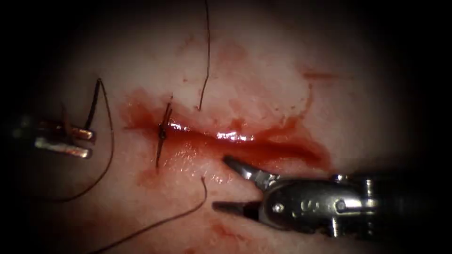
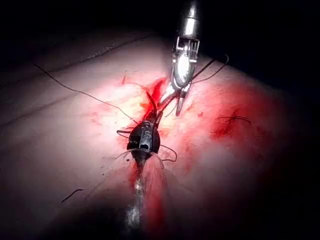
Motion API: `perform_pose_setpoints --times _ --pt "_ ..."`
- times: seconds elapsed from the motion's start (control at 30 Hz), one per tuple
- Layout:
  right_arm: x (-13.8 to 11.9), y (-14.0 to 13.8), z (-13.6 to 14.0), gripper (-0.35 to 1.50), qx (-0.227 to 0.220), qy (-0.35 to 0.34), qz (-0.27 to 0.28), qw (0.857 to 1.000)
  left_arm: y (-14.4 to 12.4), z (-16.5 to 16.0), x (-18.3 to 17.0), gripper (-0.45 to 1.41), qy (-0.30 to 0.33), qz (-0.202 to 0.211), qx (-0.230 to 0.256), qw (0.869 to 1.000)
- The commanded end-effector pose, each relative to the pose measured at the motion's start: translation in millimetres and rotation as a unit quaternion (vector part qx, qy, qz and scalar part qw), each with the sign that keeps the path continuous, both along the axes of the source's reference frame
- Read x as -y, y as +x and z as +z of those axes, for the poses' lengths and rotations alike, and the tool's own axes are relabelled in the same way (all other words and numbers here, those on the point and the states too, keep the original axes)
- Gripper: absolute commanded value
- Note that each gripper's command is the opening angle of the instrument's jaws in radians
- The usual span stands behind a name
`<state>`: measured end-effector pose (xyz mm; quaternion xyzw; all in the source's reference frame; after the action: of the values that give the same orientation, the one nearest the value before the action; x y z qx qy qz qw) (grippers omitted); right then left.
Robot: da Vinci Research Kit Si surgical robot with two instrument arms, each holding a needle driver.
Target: Wound Closure
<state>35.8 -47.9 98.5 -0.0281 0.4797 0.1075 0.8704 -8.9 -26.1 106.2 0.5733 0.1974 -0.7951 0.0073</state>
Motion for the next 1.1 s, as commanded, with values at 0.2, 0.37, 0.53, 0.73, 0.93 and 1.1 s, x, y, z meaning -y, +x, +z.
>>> perform_pose_setpoints --times 0.2,0.37,0.53,0.73,0.93,1.1 --pt "0.4 2.6 0.0 0.53 -0.011 0.007 -0.016 1.0 -0.6 0.6 0.3 -0.45 0.0 0.002 0.0 1.0" --pt "0.9 1.5 -0.1 -0.35 -0.034 0.0 -0.066 0.997 -0.5 0.6 0.3 -0.45 0.0 0.002 0.0 1.0" --pt "2.2 1.6 -1.6 -0.35 -0.034 0.005 -0.094 0.995 -0.5 0.6 0.4 -0.45 0.002 0.002 -0.001 1.0" --pt "6.1 1.1 -5.7 -0.35 -0.042 0.008 -0.127 0.991 -0.5 0.6 0.4 -0.45 0.002 0.003 -0.002 1.0" --pt "7.4 1.1 -7.2 -0.35 -0.04 0.01 -0.139 0.989 -0.5 0.6 0.4 -0.45 0.001 0.004 -0.003 1.0" --pt "8.8 0.4 -8.7 -0.35 -0.058 0.026 -0.18 0.982 -0.4 0.6 0.4 -0.45 0.001 0.004 -0.003 1.0"
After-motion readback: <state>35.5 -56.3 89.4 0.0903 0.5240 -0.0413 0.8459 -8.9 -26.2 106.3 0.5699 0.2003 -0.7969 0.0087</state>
